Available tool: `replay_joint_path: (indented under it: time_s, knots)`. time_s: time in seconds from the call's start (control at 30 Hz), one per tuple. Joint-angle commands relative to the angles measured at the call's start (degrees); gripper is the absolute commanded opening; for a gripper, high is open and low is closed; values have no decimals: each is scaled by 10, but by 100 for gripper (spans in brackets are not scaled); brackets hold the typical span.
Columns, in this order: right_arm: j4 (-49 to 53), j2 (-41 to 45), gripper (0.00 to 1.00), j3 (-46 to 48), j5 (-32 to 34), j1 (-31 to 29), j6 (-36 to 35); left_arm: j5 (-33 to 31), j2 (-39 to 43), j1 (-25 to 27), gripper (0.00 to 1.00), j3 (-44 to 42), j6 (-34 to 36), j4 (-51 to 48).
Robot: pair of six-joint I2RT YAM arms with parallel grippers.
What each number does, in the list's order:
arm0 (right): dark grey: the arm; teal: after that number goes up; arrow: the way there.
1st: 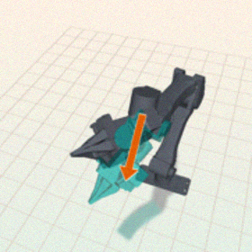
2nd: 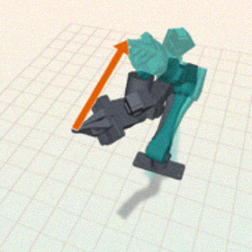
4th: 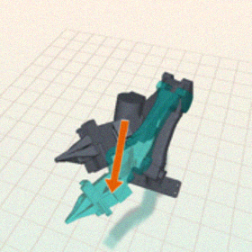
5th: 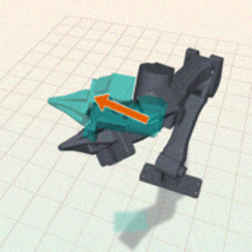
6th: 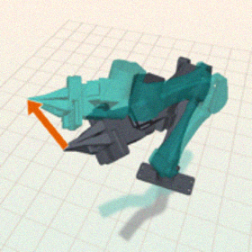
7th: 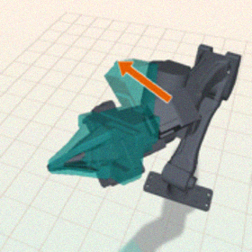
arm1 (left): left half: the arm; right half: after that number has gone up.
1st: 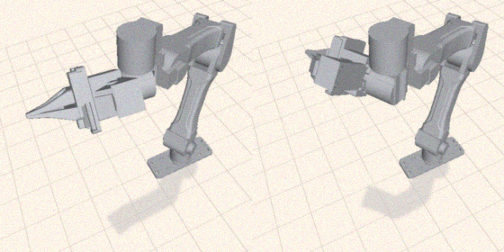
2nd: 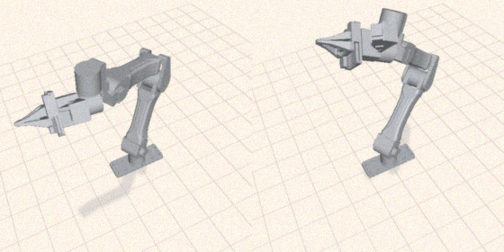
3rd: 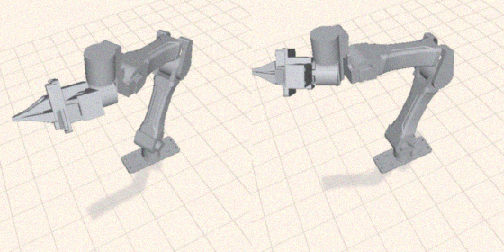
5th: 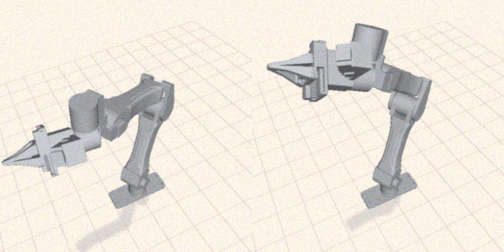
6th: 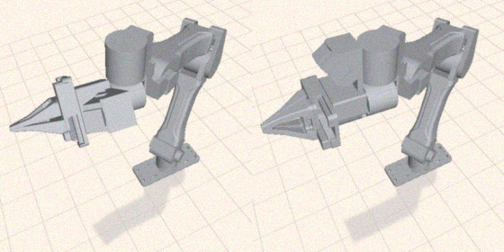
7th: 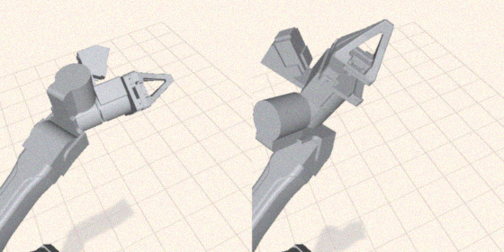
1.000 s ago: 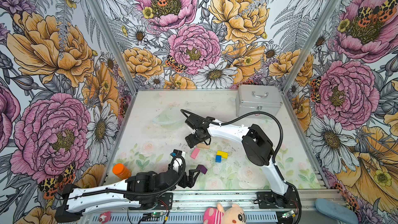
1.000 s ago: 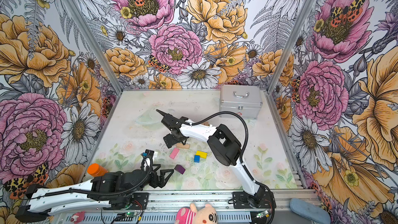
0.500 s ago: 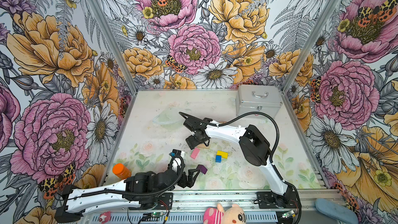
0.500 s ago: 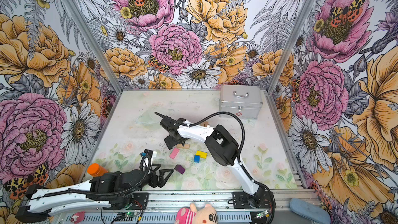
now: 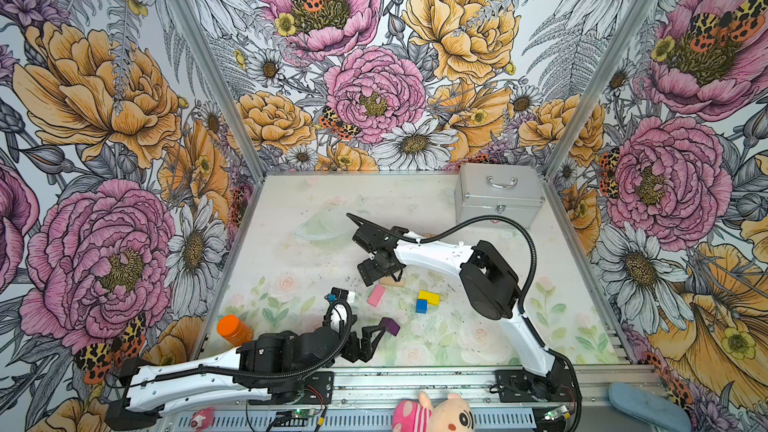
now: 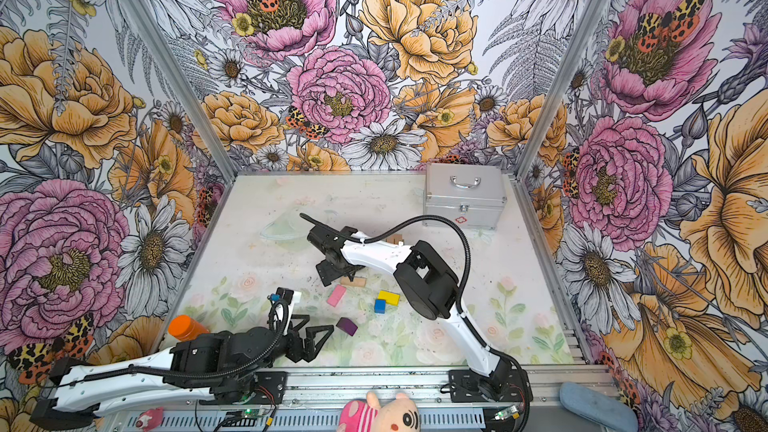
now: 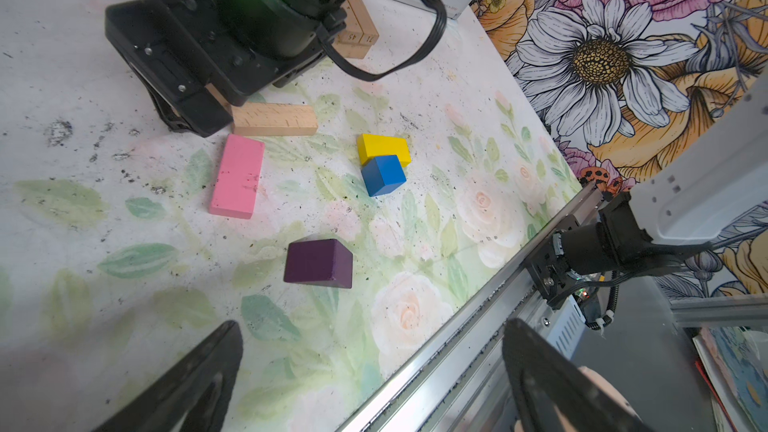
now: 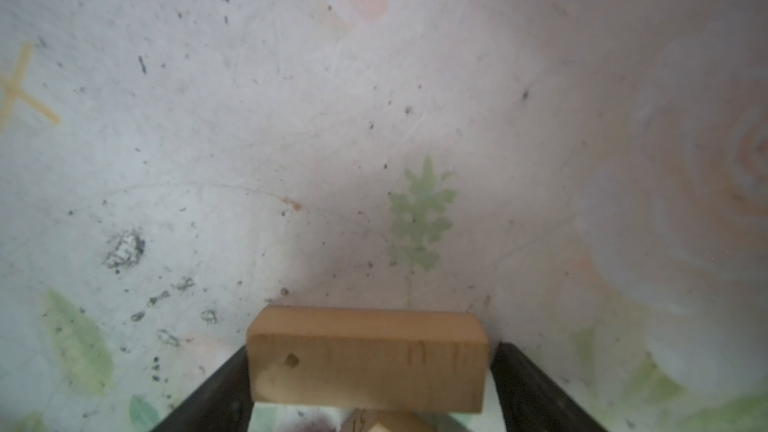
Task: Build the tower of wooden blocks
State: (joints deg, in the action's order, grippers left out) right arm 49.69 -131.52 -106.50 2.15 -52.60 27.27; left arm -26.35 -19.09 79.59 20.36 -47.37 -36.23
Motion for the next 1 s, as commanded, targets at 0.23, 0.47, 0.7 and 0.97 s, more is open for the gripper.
replay_joint_path:
  time_s: [0.23, 0.47, 0.7, 0.97]
  knots:
    - [24, -29, 88, -26, 22, -2, 18, 3, 33, -7, 99, -1, 18, -18]
    - [34, -32, 75, -35, 28, -2, 13, 7, 44, -13, 99, -3, 23, -22]
    - [38, -28, 64, -39, 36, -3, 17, 11, 44, -20, 99, -2, 26, -23]
    - [42, 3, 60, -34, 59, 1, 24, 17, 43, -31, 99, 5, 36, -23]
